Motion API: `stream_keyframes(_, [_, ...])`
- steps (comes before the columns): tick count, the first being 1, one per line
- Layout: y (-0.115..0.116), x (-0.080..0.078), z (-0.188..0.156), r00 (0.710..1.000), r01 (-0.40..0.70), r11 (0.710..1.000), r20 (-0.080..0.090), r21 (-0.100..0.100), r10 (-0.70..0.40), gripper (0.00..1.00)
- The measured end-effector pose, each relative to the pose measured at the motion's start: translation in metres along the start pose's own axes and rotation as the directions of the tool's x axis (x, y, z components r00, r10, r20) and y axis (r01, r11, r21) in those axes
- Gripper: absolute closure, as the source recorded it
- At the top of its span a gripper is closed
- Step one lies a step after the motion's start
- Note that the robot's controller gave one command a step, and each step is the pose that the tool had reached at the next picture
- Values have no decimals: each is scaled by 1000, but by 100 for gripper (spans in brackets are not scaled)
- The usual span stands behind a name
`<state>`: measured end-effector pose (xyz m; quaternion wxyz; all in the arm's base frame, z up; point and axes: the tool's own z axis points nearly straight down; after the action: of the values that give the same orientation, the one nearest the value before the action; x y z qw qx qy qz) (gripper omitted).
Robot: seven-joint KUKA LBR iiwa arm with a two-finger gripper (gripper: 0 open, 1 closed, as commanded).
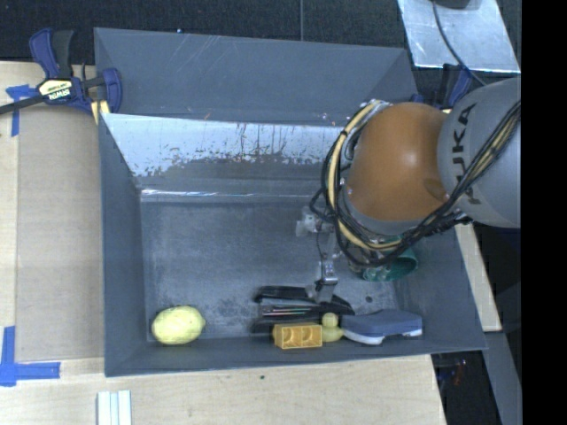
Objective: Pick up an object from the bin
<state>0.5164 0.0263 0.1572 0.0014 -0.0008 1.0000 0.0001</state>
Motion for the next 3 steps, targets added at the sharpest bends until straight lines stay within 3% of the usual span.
stream_keyframes(1, [-1,-4,65,987,-161,987,2,-1,161,0])
stream_keyframes(2, [0,-1,83,1000,-19,1000,13,-1,19,0])
stream_keyframes(3, [3,12,63,975,-222,975,7,-1,222,0])
